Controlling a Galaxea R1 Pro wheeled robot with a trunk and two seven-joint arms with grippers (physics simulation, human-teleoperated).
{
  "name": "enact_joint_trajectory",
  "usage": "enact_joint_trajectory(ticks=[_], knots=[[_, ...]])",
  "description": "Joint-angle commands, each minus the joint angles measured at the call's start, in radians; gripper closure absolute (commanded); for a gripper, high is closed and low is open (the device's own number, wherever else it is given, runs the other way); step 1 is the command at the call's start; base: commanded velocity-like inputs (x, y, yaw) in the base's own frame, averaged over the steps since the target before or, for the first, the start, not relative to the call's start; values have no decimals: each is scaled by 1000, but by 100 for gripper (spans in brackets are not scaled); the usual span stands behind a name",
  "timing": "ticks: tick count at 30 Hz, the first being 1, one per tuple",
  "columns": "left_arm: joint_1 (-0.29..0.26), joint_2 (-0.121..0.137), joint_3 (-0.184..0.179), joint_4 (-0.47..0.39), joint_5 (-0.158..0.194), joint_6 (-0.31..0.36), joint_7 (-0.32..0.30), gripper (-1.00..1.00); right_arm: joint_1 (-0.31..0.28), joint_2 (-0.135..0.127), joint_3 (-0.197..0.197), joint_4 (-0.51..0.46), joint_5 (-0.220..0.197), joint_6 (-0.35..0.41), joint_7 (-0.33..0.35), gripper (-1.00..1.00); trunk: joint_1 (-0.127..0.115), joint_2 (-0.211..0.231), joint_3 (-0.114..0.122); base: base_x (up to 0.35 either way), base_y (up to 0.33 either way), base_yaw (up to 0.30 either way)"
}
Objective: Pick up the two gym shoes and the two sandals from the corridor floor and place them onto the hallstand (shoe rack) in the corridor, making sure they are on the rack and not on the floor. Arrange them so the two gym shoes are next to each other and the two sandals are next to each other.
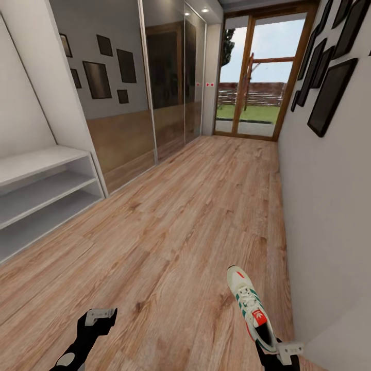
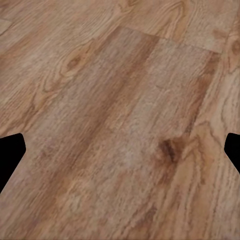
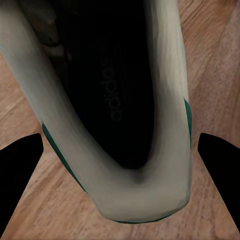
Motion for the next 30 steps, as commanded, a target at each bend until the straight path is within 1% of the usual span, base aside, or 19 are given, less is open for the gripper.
enact_joint_trajectory(ticks=[1,15,19,30], knots=[[-1,1,-7,1,11,-4,0,-100,-1,0,-7,0,8,-4,8,100,0,0,-1,7,-4,3],[-1,1,-7,2,12,-3,1,-100,-1,-2,-7,5,8,-5,5,100,0,0,-1,1,-1,5],[-1,1,-7,3,12,-2,1,-100,-1,2,-7,5,8,-6,3,100,0,0,-1,0,0,200],[-1,0,-7,3,12,-4,1,-100,-1,5,-7,6,8,-6,2,100,0,0,-1,0,0,272]])
